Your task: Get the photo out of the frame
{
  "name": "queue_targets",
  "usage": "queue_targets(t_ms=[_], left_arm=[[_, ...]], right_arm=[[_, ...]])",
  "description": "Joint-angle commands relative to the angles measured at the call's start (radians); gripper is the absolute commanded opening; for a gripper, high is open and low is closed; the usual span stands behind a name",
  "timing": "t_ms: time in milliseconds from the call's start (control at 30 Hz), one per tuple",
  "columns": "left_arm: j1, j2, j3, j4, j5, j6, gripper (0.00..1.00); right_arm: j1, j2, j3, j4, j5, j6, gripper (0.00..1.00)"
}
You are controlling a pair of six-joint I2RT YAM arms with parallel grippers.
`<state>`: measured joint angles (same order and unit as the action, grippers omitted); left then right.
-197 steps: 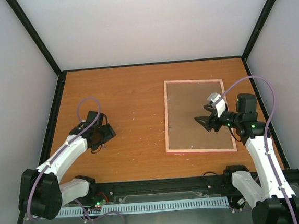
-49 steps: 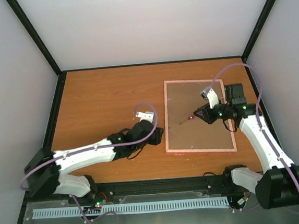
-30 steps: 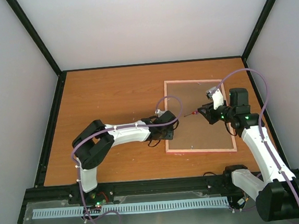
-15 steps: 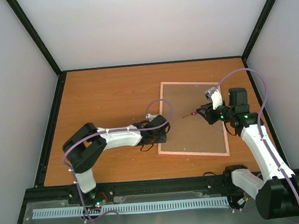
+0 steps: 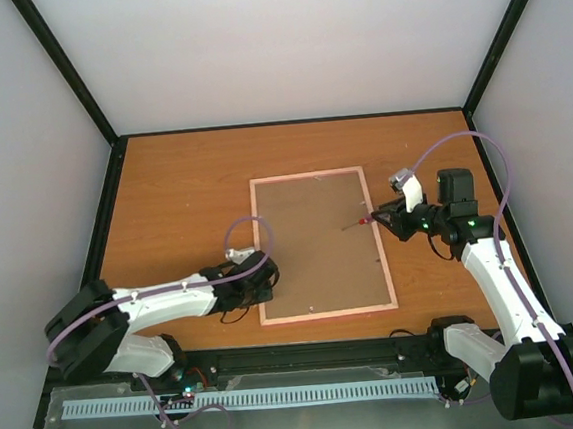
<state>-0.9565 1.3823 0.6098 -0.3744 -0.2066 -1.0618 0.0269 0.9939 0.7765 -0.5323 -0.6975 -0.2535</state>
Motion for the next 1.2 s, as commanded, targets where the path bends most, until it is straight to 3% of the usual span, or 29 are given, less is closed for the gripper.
queue_targets(t_ms=[0, 133, 300, 433, 533, 767, 1167], left_arm=[[0.009, -0.102, -0.055, -0.101, -0.053, -0.079, 0.10], [0.016, -0.150, -0.074, -0.100, -0.071, -0.076, 0.10], [0.023, -0.189, -0.085, -0.107, -0.066, -0.095, 0.37], [0.023, -0.202, -0.114, -0.040, -0.023, -0.073, 0.47], [0.029, -0.187, -0.118, -0.031, -0.020, -0.066, 0.50], [0.048, -0.131, -0.113, 0.039, 0.012, 0.080, 0.32], [0.052, 0.049, 0.018, 0.154, 0.039, 0.422, 0.15]], right_arm=[[0.025, 0.020, 0.030, -0.027, -0.069, -0.038, 0.03], [0.150, 0.088, 0.107, -0.093, -0.067, -0.091, 0.03], [0.313, 0.178, 0.229, -0.139, -0.062, -0.110, 0.03], [0.376, 0.250, 0.314, -0.139, -0.067, -0.104, 0.03], [0.399, 0.300, 0.342, -0.131, -0.080, -0.102, 0.03], [0.425, 0.350, 0.341, -0.113, -0.091, -0.119, 0.03], [0.432, 0.344, 0.299, -0.092, -0.051, -0.142, 0.03]])
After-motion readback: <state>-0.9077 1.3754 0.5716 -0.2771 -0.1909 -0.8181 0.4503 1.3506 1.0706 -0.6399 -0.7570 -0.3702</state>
